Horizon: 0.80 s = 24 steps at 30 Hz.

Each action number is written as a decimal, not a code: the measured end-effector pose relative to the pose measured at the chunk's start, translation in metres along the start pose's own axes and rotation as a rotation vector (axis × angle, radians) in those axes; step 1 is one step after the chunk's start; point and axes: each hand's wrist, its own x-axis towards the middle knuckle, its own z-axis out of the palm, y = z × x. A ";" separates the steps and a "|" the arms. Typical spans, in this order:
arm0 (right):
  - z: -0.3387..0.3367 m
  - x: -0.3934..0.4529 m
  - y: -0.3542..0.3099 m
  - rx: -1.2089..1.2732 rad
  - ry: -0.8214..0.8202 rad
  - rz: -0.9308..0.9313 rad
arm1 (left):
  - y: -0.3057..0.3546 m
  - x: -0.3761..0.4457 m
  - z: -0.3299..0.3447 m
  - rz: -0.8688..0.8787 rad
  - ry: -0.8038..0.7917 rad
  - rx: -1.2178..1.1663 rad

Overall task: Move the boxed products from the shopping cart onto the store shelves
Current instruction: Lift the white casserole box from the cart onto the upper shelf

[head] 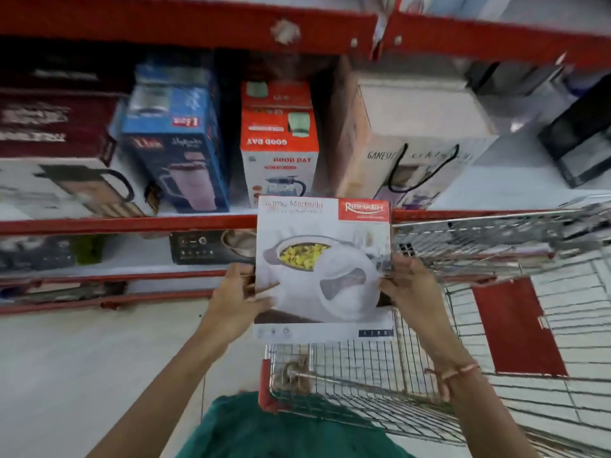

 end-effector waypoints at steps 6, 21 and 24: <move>0.010 -0.016 -0.042 -0.045 0.006 -0.146 | 0.010 -0.015 -0.031 0.043 0.122 -0.066; -0.013 -0.043 -0.157 -0.007 0.242 -0.526 | 0.106 -0.053 -0.108 0.524 0.359 0.052; -0.023 -0.039 -0.196 0.055 0.290 -0.667 | 0.143 -0.052 -0.128 0.653 0.393 -0.027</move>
